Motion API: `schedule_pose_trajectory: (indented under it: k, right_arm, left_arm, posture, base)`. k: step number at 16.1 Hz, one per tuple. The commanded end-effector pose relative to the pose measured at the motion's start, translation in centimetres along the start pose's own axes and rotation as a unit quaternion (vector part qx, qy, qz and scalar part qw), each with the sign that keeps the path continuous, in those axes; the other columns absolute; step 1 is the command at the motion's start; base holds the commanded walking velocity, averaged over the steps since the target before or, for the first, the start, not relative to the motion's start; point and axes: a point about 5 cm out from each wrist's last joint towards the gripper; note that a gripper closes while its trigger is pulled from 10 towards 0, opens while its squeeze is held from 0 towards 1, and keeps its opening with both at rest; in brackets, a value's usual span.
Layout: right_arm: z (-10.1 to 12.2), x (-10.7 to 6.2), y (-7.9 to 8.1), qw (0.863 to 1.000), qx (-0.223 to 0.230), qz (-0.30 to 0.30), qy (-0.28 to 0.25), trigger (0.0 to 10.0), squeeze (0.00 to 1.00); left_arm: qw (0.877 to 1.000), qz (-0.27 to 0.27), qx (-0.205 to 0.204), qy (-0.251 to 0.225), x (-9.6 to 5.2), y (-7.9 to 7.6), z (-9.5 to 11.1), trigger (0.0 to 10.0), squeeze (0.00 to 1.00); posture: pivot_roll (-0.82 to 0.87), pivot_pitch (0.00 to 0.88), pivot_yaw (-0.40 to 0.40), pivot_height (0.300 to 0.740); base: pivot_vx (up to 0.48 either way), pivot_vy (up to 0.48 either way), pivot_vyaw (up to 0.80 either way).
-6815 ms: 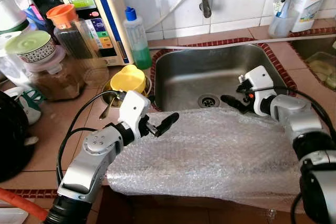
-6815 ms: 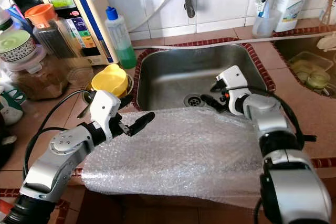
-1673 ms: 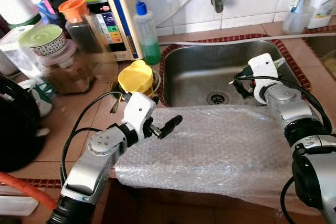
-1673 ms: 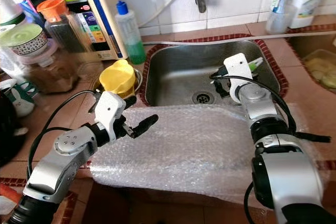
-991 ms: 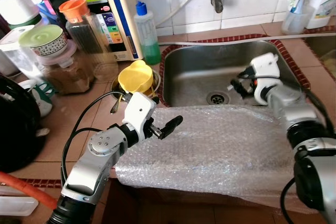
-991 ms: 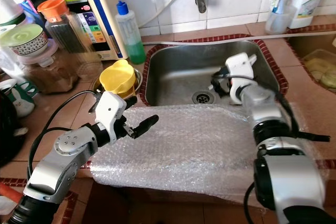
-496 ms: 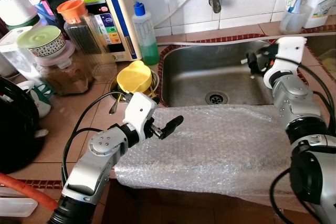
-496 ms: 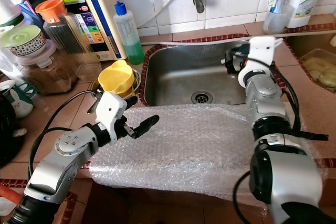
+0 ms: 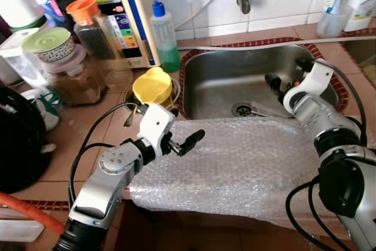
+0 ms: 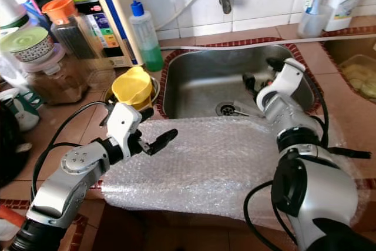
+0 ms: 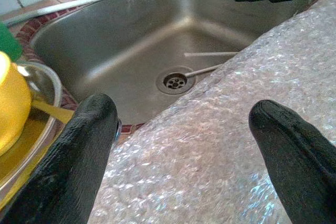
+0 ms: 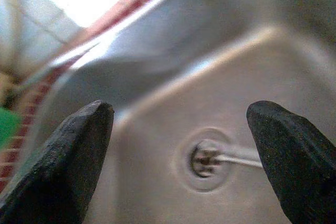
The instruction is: Kitchen organization
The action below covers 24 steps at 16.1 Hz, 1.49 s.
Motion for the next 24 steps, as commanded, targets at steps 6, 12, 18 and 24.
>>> schedule_pose_trajectory:
  k: [6, 12, 18, 24]
  right_arm:
    - [2.3, 0.2, 1.9, 0.996, -0.061, 0.039, -0.051, 10.0, 0.0]
    - [3.3, -2.0, 4.3, 0.954, -0.213, 0.082, -0.193, 10.0, 0.0]
    - [-1.7, -5.9, 9.0, 0.898, -0.331, 0.188, -0.218, 10.0, 0.0]
    - [-4.3, -9.1, 11.9, 0.876, -0.355, 0.253, -0.207, 10.0, 0.0]
  left_arm:
    - [1.0, 0.009, 0.015, 0.002, -0.3, 0.4, 0.3, 10.0, 0.0]
    - [1.0, 0.014, 0.01, -0.024, -0.2, 0.9, 1.2, 10.0, 0.0]
    - [0.992, 0.076, 0.021, -0.097, -0.3, 2.7, 3.3, 10.0, 0.0]
    - [0.976, 0.182, 0.017, -0.116, -0.7, 5.8, 3.6, 10.0, 0.0]
  posture:
    - [-0.25, 0.08, 0.212, 0.74]
    - [-0.26, 0.078, 0.21, 0.74]
    - [-0.28, 0.074, 0.202, 0.74]
    - [-0.29, 0.066, 0.19, 0.74]
  base:
    - [0.0, 0.0, 0.0]
    - [0.0, 0.0, 0.0]
    - [0.0, 0.0, 0.0]
    - [0.0, 0.0, 0.0]
Point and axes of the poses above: a point about 5 cm out from each wrist's last joint towards the gripper, its own x axis pointing out of the wrist towards the gripper, its own z axis along the axis of the wrist's last joint, y = z × x, and after that the axes turned 14 degrees about -x, right-handed
